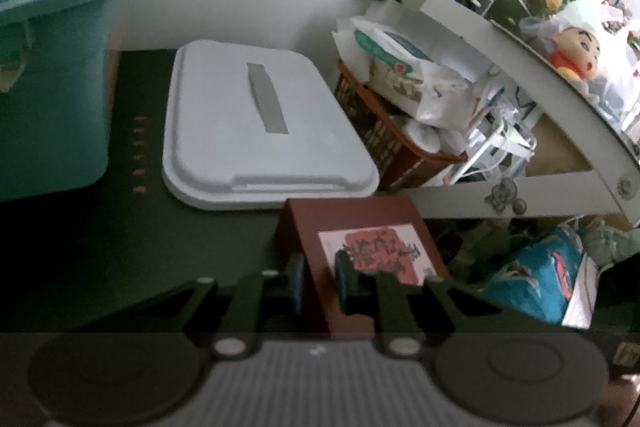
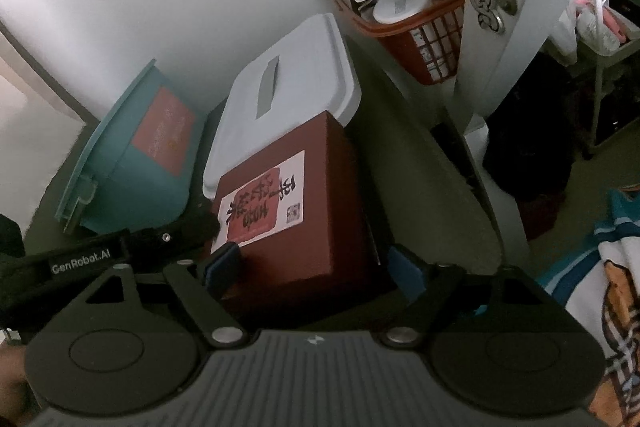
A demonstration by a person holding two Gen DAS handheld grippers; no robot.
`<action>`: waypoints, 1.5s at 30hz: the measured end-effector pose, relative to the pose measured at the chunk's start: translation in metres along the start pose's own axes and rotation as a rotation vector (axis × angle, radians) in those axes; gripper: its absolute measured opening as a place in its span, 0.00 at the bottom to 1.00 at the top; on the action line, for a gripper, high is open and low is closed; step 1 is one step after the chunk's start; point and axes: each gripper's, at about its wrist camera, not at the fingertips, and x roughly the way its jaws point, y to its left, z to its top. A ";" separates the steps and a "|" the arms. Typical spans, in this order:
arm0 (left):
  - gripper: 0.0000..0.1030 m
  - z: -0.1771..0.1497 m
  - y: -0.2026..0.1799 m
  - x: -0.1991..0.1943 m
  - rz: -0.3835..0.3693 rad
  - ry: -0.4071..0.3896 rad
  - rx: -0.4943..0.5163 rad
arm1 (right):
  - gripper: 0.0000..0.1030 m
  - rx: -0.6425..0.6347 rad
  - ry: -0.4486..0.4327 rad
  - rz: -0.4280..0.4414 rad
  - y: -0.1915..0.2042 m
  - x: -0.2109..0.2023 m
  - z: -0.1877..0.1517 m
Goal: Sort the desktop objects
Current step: 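Lower the right tool's open fingers around the dark red box's edge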
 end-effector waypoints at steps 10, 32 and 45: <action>0.18 0.001 -0.001 0.007 -0.047 0.013 -0.033 | 0.85 0.005 0.006 0.028 -0.005 0.004 0.004; 0.17 0.001 -0.008 0.008 -0.019 0.011 0.025 | 0.77 0.070 0.001 0.025 -0.018 -0.012 0.002; 0.15 -0.004 -0.016 -0.001 0.031 0.028 0.073 | 0.64 0.074 -0.043 0.012 -0.017 -0.027 0.005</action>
